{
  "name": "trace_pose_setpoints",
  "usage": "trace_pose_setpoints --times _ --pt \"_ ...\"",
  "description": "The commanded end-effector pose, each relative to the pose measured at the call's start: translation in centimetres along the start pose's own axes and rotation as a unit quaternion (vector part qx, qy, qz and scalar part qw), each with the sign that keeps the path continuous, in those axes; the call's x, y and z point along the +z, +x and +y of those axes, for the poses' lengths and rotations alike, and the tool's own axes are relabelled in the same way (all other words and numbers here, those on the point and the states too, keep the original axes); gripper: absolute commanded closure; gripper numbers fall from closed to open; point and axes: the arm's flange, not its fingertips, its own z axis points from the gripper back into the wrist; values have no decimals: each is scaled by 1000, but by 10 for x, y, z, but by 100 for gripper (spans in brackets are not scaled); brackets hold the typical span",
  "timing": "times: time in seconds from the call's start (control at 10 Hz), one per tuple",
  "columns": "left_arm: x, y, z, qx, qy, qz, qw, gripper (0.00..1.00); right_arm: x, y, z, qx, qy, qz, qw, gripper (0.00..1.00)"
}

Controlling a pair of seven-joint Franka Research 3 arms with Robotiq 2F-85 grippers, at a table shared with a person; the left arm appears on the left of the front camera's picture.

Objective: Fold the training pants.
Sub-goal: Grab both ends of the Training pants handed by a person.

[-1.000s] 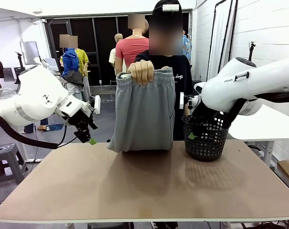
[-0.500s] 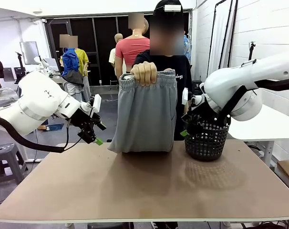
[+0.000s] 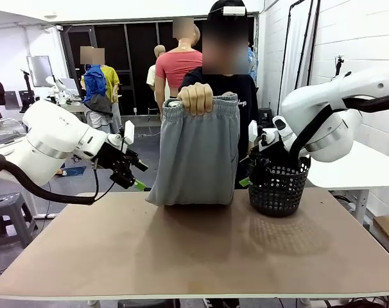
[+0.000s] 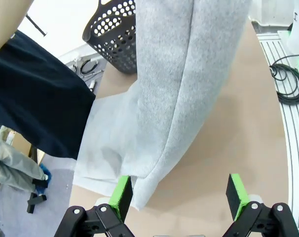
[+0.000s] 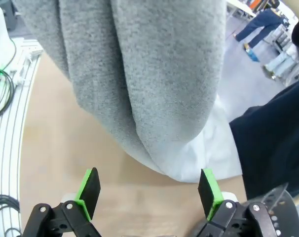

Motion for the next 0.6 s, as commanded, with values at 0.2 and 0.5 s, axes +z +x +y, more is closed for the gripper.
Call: trace_pose_setpoints --times 0.2,0.5 --pt "-10 1 0 1 20 -57 998 0 -14 4 -4 11 9 -51 999 0" --pt "-18 13 -4 -7 20 -113 993 0 -13 17 4 22 11 -87 996 0"
